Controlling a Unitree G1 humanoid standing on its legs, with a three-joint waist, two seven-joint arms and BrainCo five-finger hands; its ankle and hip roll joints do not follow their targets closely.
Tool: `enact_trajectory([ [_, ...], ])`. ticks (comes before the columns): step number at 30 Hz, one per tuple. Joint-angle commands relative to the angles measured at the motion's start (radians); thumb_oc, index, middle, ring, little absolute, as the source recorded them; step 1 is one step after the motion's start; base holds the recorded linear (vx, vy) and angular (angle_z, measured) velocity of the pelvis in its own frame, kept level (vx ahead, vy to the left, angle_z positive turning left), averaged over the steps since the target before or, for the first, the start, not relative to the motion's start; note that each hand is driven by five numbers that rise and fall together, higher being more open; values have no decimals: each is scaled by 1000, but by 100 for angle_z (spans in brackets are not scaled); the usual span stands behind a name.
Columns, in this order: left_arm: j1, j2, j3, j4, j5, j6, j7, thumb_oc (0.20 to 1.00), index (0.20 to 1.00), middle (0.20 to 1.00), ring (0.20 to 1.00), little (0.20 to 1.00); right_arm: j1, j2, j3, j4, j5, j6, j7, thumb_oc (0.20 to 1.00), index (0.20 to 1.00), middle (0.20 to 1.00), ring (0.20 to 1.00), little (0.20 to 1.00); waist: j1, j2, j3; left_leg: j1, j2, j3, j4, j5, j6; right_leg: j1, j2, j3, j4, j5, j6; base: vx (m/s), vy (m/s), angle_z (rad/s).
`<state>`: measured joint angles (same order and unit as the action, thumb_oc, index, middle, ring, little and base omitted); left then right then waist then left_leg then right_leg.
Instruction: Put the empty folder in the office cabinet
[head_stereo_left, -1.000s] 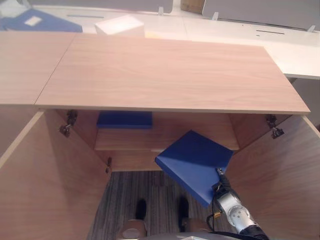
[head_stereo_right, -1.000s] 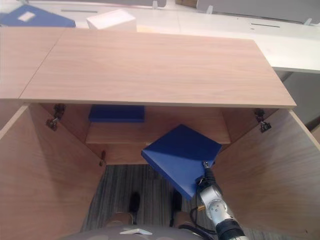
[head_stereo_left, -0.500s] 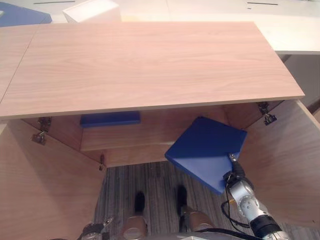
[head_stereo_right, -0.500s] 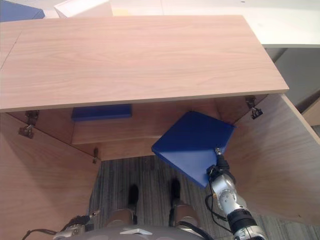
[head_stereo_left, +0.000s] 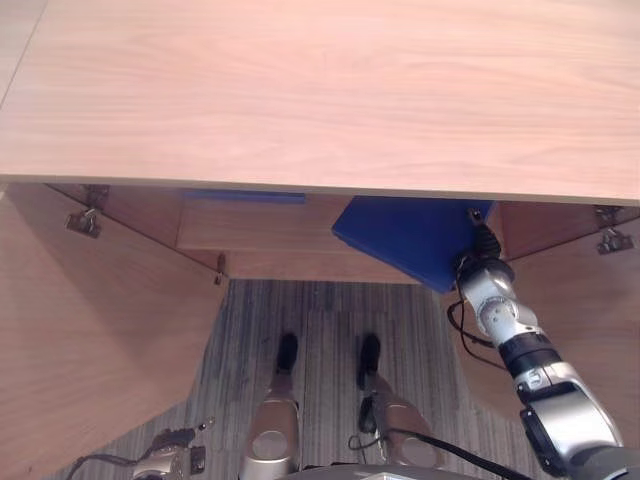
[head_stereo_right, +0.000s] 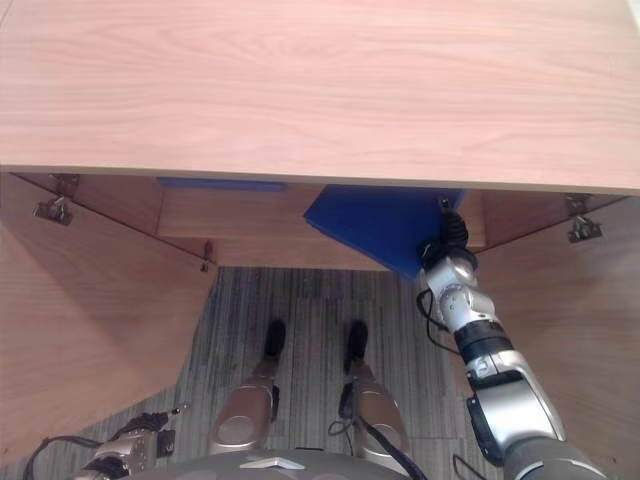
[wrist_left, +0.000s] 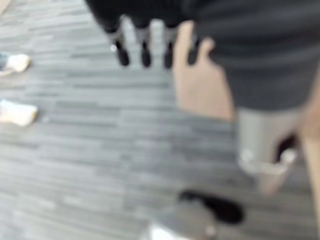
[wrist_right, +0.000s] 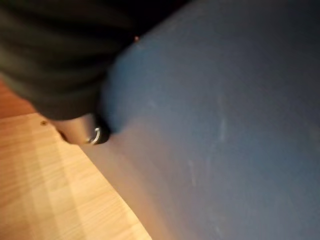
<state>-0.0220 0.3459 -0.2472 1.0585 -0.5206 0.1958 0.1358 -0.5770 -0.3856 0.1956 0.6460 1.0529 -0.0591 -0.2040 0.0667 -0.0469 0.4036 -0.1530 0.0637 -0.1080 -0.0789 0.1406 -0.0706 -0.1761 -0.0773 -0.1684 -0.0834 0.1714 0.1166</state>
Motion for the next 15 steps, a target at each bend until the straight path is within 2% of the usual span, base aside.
enact_trajectory([
  [1,-7,60,-68,46,16,-11,-1,1000,1000,1000,1000,1000,-61,-85,-16,7,69,-47,27,200,200,200,200,200,24,6,-36,67,-5,9,-8,-191,31,-127,-116,35,-4,0,86,-17,-11,15],
  [6,-40,62,-98,21,-3,-26,-13,1000,1000,1000,1000,1000,-216,-119,-15,180,127,-50,34,200,200,200,200,200,52,30,-10,23,-2,3,-8,-174,16,-159,-125,16,-4,-7,83,-18,-2,6],
  [15,-58,43,-143,-18,-28,-47,-2,1000,1000,1000,1000,1000,-398,-96,-16,361,222,-139,-22,200,200,200,200,200,93,62,19,-33,6,-6,-8,-140,-2,-186,-135,-10,-4,-17,77,-1,-1,8],
])
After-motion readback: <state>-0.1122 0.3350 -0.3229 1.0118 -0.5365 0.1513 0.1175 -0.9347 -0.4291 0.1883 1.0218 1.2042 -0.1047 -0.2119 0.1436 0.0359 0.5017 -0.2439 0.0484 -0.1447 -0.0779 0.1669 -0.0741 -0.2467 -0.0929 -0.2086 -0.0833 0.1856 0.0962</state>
